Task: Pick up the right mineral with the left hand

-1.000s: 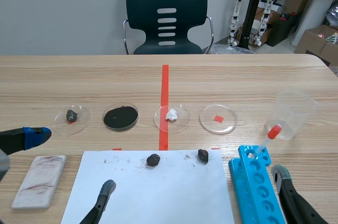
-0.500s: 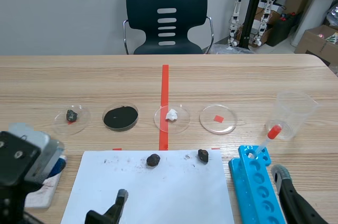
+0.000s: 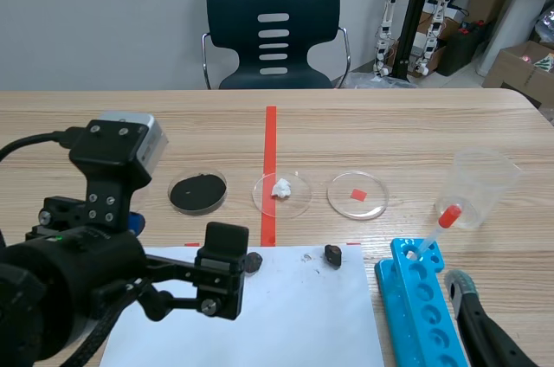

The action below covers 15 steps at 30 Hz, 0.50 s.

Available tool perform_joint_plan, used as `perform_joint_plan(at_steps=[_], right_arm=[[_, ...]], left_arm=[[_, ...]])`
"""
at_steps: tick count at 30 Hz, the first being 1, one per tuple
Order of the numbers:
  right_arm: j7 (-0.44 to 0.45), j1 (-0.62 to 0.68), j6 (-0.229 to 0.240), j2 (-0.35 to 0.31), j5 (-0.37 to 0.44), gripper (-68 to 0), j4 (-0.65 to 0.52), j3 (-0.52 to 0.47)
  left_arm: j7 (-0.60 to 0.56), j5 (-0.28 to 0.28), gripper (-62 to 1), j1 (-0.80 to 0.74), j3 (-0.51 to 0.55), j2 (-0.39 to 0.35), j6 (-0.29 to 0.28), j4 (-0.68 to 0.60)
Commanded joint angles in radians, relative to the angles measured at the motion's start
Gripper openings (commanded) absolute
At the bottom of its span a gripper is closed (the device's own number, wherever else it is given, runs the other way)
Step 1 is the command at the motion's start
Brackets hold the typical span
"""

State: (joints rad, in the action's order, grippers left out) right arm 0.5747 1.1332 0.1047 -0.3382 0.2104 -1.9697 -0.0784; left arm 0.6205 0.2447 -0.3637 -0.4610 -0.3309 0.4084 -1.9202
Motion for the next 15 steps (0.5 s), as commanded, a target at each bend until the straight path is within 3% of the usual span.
perform_joint_plan(at_steps=[1,4,8,15], right_arm=[[0.014,-0.006,-0.003,0.0,0.01,0.4,-0.014,-0.006],[0.014,-0.006,-0.003,0.0,0.01,0.4,-0.014,-0.006],[0.014,-0.006,-0.003,0.0,0.01,0.4,-0.014,-0.006],[0.014,-0.006,-0.003,0.0,0.01,0.4,-0.014,-0.006]], left_arm=[[0.0,0.019,1.4,0.033,-0.032,-0.014,0.037,-0.003],[0.054,0.06,1.4,0.127,-0.103,-0.036,0.112,0.032],[0.147,0.063,1.4,0.258,-0.201,-0.035,0.189,0.108],[0.176,0.134,1.4,0.478,-0.401,-0.015,0.248,0.257]])
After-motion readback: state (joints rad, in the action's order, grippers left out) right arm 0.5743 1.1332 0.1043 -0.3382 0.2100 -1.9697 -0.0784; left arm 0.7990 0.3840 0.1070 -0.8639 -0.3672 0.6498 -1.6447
